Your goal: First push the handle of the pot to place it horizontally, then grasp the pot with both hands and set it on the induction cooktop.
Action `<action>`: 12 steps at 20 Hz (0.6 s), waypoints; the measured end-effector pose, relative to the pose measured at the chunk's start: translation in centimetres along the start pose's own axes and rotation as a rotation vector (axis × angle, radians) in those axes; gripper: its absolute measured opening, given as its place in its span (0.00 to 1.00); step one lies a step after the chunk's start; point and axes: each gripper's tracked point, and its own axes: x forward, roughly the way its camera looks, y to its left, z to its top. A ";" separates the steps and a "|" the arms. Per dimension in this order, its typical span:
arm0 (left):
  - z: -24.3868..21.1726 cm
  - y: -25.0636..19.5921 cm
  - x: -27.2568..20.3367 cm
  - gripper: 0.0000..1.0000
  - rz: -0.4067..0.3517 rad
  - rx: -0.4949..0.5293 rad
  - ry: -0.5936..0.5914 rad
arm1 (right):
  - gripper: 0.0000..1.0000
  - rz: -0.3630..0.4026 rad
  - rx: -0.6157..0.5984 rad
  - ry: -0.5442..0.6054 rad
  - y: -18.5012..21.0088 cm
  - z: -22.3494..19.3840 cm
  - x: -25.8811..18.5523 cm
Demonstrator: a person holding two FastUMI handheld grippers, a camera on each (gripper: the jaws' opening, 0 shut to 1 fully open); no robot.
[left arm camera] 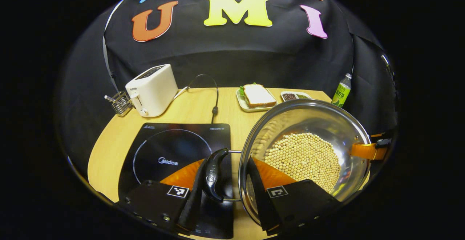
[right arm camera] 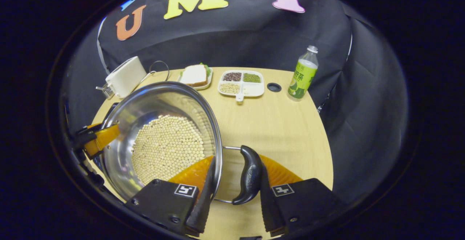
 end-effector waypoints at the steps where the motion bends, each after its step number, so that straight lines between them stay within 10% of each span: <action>1: 0.2 0.9 -0.4 0.63 0.004 0.001 -0.003 | 0.61 0.003 -0.001 -0.005 1.0 0.1 -0.3; 12: -0.5 11.7 -3.2 0.63 0.033 -0.002 0.001 | 0.58 0.037 0.010 -0.001 12.5 -0.6 -1.7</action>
